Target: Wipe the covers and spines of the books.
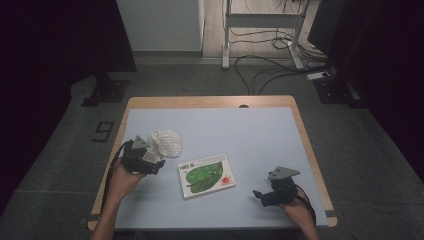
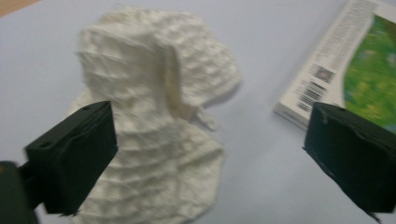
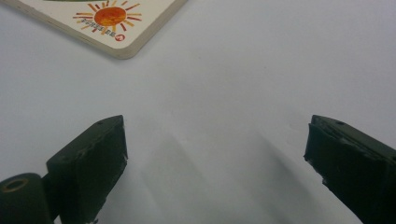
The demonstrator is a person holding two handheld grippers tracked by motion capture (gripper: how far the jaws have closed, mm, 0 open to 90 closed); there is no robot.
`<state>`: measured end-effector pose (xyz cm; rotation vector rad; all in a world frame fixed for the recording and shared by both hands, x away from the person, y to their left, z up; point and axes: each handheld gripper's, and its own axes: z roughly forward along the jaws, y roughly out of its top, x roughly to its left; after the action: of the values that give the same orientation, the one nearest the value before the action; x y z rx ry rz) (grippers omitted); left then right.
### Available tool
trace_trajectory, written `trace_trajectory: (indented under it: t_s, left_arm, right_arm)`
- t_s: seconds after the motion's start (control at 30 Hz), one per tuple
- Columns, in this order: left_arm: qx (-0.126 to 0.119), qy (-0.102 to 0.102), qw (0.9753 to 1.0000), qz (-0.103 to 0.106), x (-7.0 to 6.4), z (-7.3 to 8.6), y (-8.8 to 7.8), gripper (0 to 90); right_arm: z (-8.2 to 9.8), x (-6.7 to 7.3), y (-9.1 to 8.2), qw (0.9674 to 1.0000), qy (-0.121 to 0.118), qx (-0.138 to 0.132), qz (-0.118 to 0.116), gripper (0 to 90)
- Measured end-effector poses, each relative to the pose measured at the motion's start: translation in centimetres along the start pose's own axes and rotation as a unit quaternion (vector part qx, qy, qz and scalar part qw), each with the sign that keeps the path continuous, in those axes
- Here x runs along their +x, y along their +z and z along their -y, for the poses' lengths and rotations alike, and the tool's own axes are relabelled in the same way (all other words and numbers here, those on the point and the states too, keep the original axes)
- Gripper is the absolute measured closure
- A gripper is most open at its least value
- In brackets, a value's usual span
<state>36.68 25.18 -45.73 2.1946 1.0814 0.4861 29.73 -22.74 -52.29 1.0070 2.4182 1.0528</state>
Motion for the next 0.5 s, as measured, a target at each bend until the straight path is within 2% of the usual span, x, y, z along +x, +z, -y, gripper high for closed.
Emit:
trace_trajectory:
  t_s: [0.23,0.4,0.5]
  left_arm:
    - [0.012,-0.020,0.9997,0.003,2.2,-1.7,1.4,0.0]
    - [0.020,-0.032,0.9993,-0.004,3.6,-2.4,2.8,2.0]
    - [0.024,-0.042,0.9988,0.009,4.3,-2.5,3.9,6.1]
  right_arm:
    - [0.7,0.2,0.7,0.9998,-0.005,0.018,-0.009,7.5]
    - [1.0,0.1,0.7,0.9999,0.001,0.004,-0.012,7.3]
    - [1.1,0.1,0.7,0.9999,0.000,0.003,-0.012,7.3]
